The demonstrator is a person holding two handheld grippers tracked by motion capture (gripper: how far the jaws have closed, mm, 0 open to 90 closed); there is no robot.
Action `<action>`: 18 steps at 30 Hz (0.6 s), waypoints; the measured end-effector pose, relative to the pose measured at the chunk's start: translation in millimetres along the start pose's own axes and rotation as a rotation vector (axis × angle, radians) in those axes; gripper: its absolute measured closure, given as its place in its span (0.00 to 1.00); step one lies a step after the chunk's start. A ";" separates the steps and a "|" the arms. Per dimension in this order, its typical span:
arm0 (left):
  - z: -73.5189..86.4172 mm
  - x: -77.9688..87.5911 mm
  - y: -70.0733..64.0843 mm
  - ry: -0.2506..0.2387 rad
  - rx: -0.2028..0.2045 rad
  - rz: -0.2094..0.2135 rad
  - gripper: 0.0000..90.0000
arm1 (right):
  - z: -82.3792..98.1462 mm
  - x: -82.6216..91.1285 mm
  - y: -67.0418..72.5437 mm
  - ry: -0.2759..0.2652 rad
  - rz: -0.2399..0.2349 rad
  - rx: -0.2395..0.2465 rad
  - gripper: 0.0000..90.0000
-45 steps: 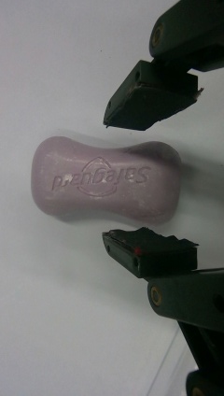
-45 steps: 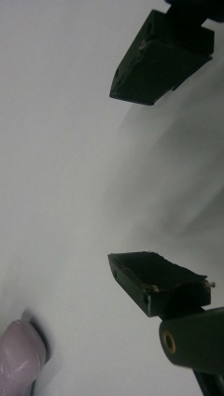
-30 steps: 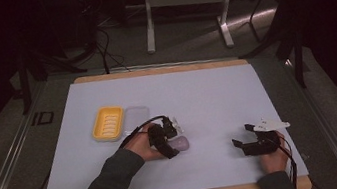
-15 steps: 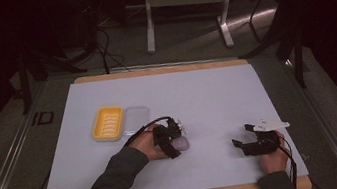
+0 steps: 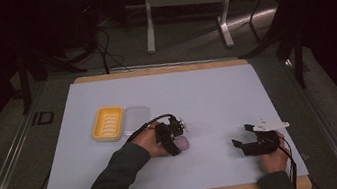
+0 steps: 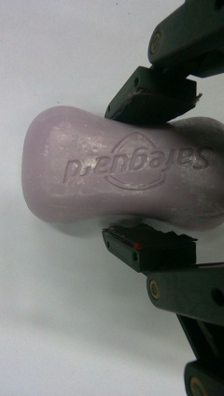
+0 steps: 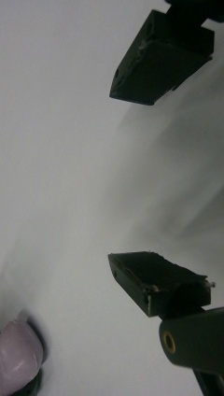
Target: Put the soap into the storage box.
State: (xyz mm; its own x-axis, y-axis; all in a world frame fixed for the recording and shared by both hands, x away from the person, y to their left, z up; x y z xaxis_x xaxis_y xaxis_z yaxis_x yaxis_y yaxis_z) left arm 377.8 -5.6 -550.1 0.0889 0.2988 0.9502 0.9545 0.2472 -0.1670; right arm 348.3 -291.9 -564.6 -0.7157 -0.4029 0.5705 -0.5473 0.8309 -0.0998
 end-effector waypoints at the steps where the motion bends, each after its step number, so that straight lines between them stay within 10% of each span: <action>1: -0.3 0.3 0.3 0.009 -0.004 0.001 0.46 | 0.0 0.0 0.1 0.001 0.000 0.000 0.19; 18: -5.5 1.3 0.2 0.055 -0.032 -0.001 0.55 | 0.1 -0.4 0.1 0.005 0.001 0.004 0.19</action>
State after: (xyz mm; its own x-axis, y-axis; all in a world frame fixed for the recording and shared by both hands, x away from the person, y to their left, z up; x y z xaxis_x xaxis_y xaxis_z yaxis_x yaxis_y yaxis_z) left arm 379.7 -10.3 -547.5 0.1029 0.2469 0.9636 0.9631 0.2175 -0.1586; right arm 348.5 -291.7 -565.0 -0.7136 -0.4004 0.5748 -0.5487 0.8296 -0.1034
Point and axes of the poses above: each handheld gripper's, and its own axes: x roughly backward along the jaws, z roughly out of its underside, y roughly to its left, the point moved 5 cm from there along -x, roughly forward along the jaws, and after that the axes turned 10 degrees about z, right-handed, at the moved point
